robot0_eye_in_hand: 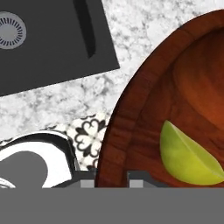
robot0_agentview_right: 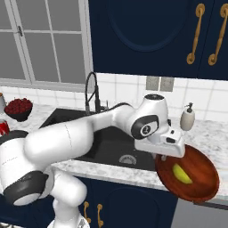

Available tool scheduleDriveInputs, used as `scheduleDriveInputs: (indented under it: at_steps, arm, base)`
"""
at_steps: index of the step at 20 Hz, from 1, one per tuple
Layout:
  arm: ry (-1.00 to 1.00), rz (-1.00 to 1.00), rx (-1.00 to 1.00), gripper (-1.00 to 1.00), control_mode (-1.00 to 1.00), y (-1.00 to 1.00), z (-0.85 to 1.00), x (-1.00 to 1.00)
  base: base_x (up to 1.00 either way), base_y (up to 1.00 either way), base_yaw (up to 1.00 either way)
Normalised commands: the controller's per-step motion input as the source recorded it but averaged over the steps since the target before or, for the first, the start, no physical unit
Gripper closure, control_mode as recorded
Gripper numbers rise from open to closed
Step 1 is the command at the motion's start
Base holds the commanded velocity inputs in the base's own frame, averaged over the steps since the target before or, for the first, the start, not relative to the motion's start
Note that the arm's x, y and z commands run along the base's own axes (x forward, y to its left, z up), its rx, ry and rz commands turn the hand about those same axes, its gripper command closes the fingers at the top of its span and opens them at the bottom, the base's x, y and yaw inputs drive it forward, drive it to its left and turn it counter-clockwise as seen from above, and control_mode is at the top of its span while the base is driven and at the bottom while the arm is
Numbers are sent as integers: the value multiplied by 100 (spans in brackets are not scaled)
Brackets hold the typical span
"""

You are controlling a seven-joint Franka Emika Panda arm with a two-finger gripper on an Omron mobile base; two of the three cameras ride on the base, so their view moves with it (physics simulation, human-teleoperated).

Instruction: Pick the lemon wedge from the sink and place it in the bowl. Then pick the bowl and place it in the microwave. Then close the microwave door and press the start button.

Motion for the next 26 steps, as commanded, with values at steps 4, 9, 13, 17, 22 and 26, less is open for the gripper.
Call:
scheduleDriveInputs:
  at_steps: [4,9,13,17,22,26]
  arm:
    - [0,33,-14,100,-100,84,38,-18]
    - [0,35,-10,100,-100,85,37,-15]
    - [0,37,-3,100,-100,78,42,-10]
    - [0,38,-5,100,-100,74,36,-12]
    - [1,29,-8,100,-100,55,16,-7]
    - [1,2,-2,100,-100,6,0,0]
  base:
    - [0,0,0]
    - [0,0,0]
    - [0,0,0]
    - [0,0,0]
    - [0,0,0]
    - [0,0,0]
